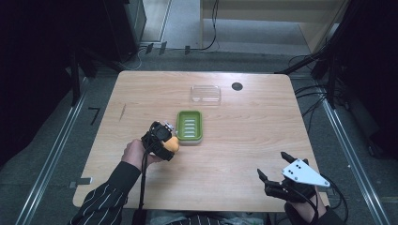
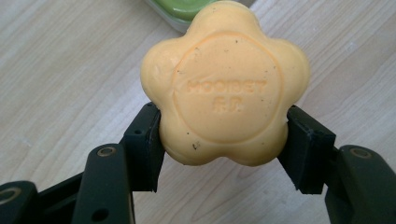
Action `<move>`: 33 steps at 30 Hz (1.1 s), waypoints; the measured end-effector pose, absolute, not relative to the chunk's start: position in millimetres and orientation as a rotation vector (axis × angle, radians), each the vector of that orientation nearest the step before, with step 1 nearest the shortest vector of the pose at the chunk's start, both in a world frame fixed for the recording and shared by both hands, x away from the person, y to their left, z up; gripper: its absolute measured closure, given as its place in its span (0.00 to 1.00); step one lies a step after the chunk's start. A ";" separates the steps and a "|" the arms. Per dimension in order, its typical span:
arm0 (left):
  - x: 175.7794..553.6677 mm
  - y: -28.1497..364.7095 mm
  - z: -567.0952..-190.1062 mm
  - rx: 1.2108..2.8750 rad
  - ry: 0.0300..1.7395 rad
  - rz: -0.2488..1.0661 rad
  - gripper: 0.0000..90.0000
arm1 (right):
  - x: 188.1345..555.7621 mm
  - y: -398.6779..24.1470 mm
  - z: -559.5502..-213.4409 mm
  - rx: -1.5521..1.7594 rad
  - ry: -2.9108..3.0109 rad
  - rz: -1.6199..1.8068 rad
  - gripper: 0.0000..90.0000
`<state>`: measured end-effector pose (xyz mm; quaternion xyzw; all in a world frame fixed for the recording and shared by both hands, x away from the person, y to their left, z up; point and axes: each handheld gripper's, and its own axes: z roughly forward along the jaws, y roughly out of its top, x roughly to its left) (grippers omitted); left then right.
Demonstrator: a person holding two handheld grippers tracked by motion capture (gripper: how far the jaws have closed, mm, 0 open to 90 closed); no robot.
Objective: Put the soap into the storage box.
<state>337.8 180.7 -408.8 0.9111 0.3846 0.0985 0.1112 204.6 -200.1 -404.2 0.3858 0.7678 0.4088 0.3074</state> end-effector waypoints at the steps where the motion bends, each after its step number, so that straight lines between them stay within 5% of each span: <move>1: 339.1 180.5 -408.4 2.674 1.131 0.288 0.44 | 204.6 -200.2 -404.2 1.021 2.031 1.082 0.15; 33: 367.9 167.1 -395.5 2.646 1.099 0.307 0.44 | 204.6 -200.3 -404.3 1.022 2.032 1.082 0.15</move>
